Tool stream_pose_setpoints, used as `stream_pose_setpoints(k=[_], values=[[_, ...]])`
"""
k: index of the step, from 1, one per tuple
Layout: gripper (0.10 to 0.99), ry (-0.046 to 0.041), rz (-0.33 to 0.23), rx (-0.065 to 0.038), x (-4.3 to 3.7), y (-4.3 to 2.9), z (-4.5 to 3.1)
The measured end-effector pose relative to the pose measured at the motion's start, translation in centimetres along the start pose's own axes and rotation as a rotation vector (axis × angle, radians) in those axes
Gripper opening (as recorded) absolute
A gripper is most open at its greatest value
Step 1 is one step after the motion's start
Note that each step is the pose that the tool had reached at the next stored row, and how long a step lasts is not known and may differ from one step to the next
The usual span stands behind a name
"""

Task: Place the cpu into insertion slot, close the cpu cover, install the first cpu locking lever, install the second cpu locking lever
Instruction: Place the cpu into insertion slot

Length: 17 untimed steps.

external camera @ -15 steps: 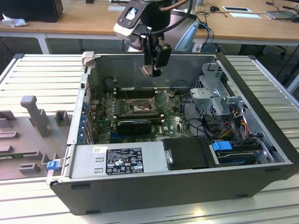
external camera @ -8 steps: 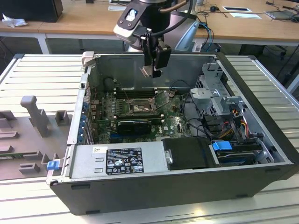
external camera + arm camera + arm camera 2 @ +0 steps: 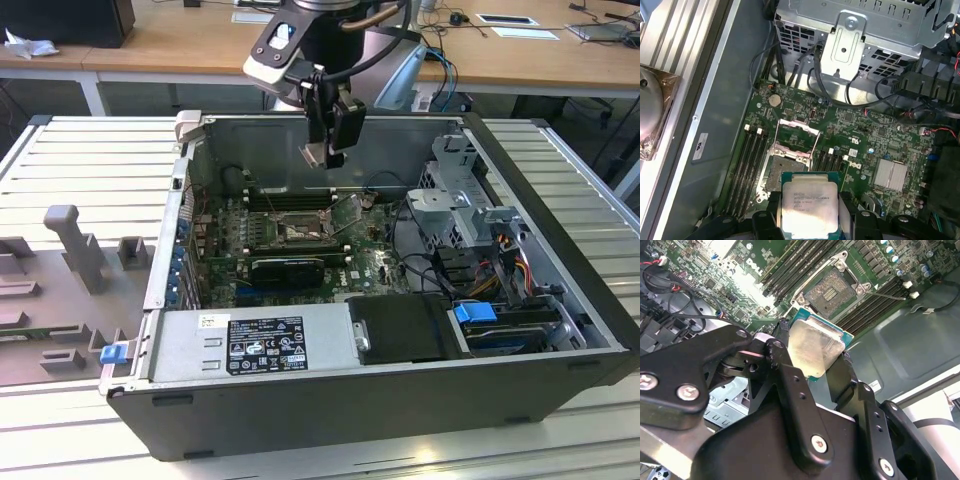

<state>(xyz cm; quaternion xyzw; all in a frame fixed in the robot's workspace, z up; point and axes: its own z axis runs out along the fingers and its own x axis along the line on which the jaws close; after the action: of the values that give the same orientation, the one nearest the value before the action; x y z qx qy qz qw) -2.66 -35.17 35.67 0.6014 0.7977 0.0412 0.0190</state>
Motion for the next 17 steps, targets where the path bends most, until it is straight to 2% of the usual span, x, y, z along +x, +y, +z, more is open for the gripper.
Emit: stream_pose_setpoints(k=[8,17], values=[[0.541,-0.0036,0.037,-0.001,0.04,-0.08,0.42],[0.541,-0.005,0.054,-0.001,0.04,-0.1,0.7]])
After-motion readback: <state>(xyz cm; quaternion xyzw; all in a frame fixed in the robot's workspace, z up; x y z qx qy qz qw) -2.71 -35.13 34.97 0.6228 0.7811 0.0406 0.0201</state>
